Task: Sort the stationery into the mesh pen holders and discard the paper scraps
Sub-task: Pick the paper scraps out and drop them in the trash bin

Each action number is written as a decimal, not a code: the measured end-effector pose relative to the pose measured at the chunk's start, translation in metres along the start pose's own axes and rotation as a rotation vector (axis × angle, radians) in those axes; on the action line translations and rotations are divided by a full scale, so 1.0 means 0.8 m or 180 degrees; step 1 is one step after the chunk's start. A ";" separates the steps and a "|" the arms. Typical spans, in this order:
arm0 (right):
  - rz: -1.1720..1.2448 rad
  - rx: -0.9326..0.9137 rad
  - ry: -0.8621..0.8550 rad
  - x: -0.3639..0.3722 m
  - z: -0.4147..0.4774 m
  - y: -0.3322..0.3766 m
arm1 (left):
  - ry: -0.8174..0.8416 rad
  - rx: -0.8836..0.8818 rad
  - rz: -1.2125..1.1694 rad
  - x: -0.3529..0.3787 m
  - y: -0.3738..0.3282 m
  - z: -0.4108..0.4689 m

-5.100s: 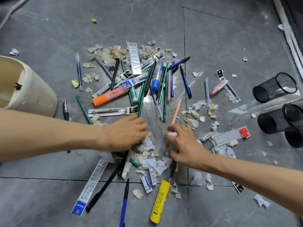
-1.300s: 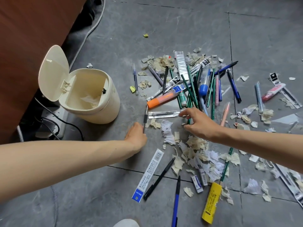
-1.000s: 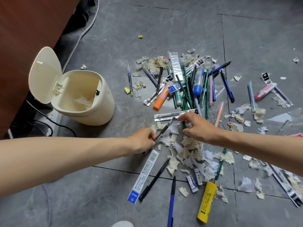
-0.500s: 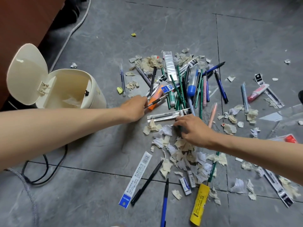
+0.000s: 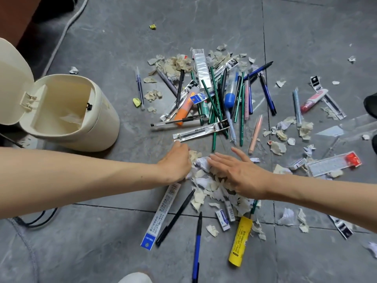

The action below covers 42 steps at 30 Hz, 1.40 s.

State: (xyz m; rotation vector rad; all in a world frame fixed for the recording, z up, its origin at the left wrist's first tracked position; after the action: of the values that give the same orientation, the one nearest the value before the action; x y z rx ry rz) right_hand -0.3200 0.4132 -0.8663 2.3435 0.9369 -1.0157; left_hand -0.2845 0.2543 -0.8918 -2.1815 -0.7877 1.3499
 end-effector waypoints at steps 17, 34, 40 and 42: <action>0.0227 -0.0285 -0.0270 -0.001 -0.067 -0.009 | 0.0225 -0.0389 -0.0256 -0.005 -0.009 -0.011; -0.1943 -0.1708 -0.0145 0.050 -0.024 0.060 | 0.1280 0.0533 0.1750 0.047 -0.017 -0.089; -0.1700 -0.1378 -0.0748 0.035 -0.025 0.026 | 0.1028 0.0102 0.1070 0.041 -0.019 -0.087; -0.1632 -0.1155 -0.1080 0.030 -0.030 0.014 | 0.0800 0.0029 0.0900 0.034 -0.019 -0.089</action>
State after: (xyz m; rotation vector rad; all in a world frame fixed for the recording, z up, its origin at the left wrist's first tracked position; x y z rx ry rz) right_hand -0.2888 0.4298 -0.8677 1.6035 1.4715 -1.2538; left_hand -0.2137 0.2783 -0.8699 -2.4627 -0.3897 1.1656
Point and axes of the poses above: each hand's wrist, its own z-axis towards the middle knuckle, its own x-axis out of the palm, y = z × x, the point moved 5 cm from there along z, towards the middle knuckle, and after that the axes turned 15 degrees about x, right-handed, at the moved point
